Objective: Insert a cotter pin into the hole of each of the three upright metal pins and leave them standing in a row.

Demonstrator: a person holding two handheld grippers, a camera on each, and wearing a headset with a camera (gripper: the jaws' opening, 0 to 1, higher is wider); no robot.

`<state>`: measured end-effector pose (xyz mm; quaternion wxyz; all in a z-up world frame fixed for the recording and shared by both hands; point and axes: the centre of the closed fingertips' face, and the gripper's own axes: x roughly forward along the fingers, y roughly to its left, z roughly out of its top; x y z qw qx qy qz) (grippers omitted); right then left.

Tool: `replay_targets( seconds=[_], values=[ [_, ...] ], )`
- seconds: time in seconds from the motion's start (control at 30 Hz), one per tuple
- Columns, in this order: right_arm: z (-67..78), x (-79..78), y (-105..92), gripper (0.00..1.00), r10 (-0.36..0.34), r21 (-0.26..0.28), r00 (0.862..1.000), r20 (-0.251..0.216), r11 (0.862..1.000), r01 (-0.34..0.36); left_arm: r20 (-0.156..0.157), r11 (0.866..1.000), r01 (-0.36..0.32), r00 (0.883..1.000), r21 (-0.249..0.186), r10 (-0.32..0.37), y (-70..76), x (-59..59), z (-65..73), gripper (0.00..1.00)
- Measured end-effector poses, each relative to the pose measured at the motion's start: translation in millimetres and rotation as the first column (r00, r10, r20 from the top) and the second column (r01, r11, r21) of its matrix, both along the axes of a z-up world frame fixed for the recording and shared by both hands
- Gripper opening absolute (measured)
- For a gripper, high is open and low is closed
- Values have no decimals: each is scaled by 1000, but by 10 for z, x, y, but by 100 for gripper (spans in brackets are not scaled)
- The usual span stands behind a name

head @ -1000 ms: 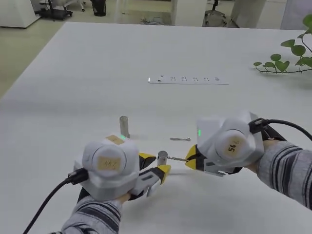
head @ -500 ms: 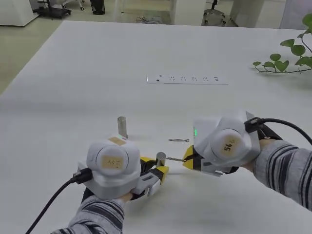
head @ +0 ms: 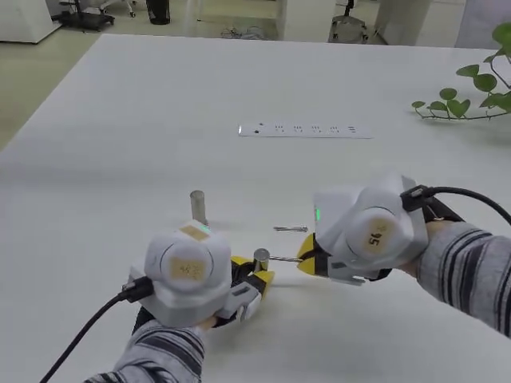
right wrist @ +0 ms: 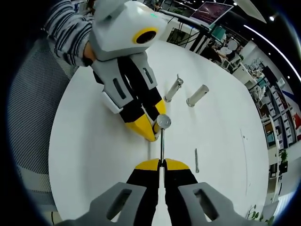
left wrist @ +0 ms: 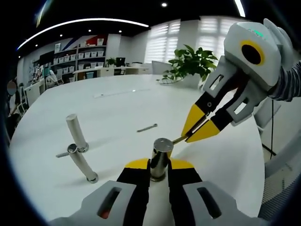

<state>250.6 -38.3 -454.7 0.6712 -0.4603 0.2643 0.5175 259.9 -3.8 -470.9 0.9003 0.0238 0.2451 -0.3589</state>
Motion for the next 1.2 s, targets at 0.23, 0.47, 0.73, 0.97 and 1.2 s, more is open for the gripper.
replay_targets(
  seconds=[0.23, 0.47, 0.73, 0.97, 1.2],
  values=[
    [59, -17, 94, 0, 7, 30, 1000, -8, 1000, -7, 18, 1000, -5, 1000, 0, 5, 0, 4, -3, 10],
    [55, -22, 182, 0, 30, 49, 1000, -7, 998, -29, 20, 1000, -11, 1000, -3, 11, 2, 7, -6, 10],
    [55, -11, 244, 0, 35, 54, 999, -7, 998, -35, 20, 1000, -23, 1000, -7, 23, 1, 13, -11, 10],
    [53, 6, 301, 0, 25, 79, 1000, -4, 997, -25, 17, 999, -42, 999, -13, 42, 1, 17, -16, 10],
    [75, 32, 305, 3, 1, 101, 1000, -2, 995, -1, 4, 998, -63, 998, -23, 63, -3, 20, -24, 10]
  ],
)
